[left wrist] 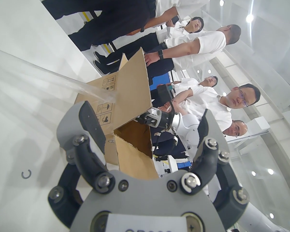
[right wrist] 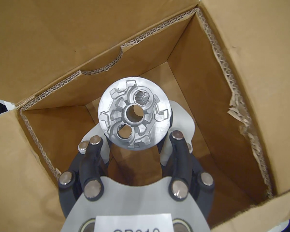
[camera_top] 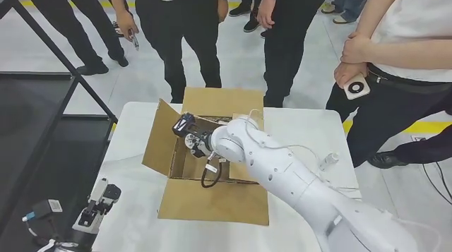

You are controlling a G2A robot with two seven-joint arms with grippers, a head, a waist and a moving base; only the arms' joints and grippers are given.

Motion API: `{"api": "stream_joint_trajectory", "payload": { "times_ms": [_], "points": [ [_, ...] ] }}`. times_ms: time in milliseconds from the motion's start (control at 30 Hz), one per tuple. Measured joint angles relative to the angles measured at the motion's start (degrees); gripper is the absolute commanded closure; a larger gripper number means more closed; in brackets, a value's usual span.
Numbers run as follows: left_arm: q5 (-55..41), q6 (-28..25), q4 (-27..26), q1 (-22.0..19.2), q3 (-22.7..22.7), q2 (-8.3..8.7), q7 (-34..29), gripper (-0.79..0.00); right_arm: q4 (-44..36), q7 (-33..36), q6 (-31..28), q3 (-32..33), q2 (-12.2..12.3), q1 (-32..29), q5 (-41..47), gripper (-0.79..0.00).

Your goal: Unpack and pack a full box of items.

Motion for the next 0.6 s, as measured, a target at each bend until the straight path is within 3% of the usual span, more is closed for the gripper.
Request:
{"api": "stream_joint_trajectory", "payload": {
  "times_ms": [100, 600],
  "points": [
    [0.0, 0.0, -0.1, 0.1, 0.0, -0.01, 0.0, -0.785, 4.2, -0.6, -0.5, -0.4, -1.9, 0.3, 0.9, 0.000],
    [0.0, 0.0, -0.1, 0.1, 0.0, -0.01, 0.0, -0.785, 4.1, -0.6, -0.5, -0.4, -1.8, 0.3, 0.8, 0.000]
  ]
}}
